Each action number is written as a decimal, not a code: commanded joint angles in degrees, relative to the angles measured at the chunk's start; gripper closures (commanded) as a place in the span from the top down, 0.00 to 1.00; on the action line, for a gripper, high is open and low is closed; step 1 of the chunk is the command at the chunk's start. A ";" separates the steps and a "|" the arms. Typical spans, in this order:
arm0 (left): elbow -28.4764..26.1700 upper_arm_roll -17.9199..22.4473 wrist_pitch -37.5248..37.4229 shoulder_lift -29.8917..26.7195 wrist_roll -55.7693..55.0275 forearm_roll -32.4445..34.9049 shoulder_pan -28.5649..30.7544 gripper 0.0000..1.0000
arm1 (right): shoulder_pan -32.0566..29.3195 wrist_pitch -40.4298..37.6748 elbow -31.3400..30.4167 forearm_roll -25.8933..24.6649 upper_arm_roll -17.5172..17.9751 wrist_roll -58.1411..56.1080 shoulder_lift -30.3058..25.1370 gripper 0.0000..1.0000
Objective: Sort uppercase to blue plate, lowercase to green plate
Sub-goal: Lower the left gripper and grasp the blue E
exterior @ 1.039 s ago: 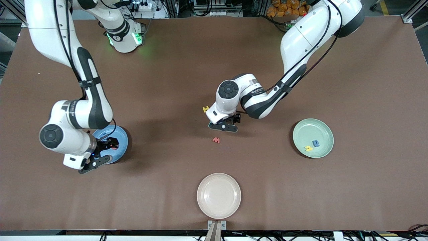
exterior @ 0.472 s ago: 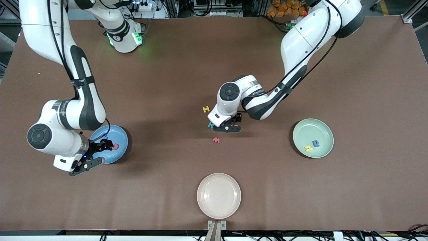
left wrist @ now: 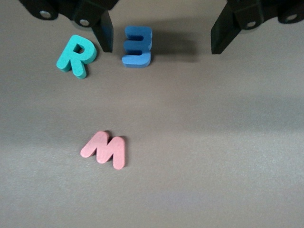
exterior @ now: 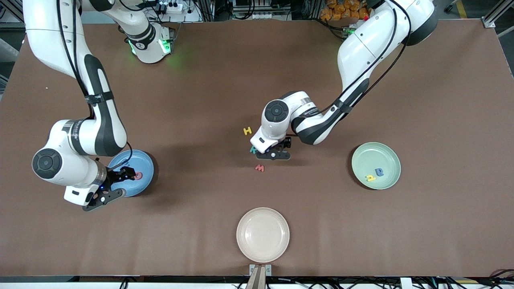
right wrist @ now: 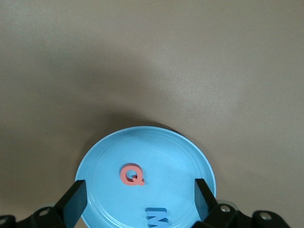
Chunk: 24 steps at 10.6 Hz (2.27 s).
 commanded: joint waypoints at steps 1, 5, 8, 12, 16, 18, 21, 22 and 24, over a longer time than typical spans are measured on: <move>1.38 0.90 0.11 0.41 3.49 -0.72 -1.71 0.90 | -1.01 -0.56 -0.03 0.48 0.71 -0.31 -0.41 1.00; 1.38 0.99 0.11 0.41 6.05 -0.54 -1.63 0.86 | -1.54 -0.39 -0.47 0.39 0.71 -0.57 -0.24 1.00; 1.38 1.95 0.11 0.50 6.32 -0.81 -2.06 0.86 | -1.45 -0.39 -0.20 0.21 0.71 -0.22 -0.24 1.00; 2.26 2.57 0.11 1.02 6.32 -0.81 -2.68 0.83 | -1.10 0.05 -0.38 0.21 0.71 -0.13 0.11 1.00; 2.96 2.84 0.11 1.64 6.32 -0.72 -3.38 0.82 | -1.36 -0.04 -0.38 0.21 0.71 -0.22 0.11 1.00; 2.96 2.84 0.11 1.55 6.32 -0.72 -3.38 0.80 | -1.62 -0.04 -0.38 0.21 0.71 -0.40 0.20 1.00; 2.96 2.84 0.11 1.55 7.11 -0.81 -3.38 0.75 | -1.62 0.05 -0.47 0.21 0.71 -0.49 0.29 1.00; 3.05 2.84 0.11 1.55 7.11 -0.90 -3.38 0.72 | -1.71 0.05 -0.47 0.21 0.71 -0.57 0.29 1.00; 2.96 2.84 0.11 1.55 7.20 -0.90 -3.38 0.69 | -1.71 0.14 -0.47 0.21 0.80 -0.66 0.55 1.00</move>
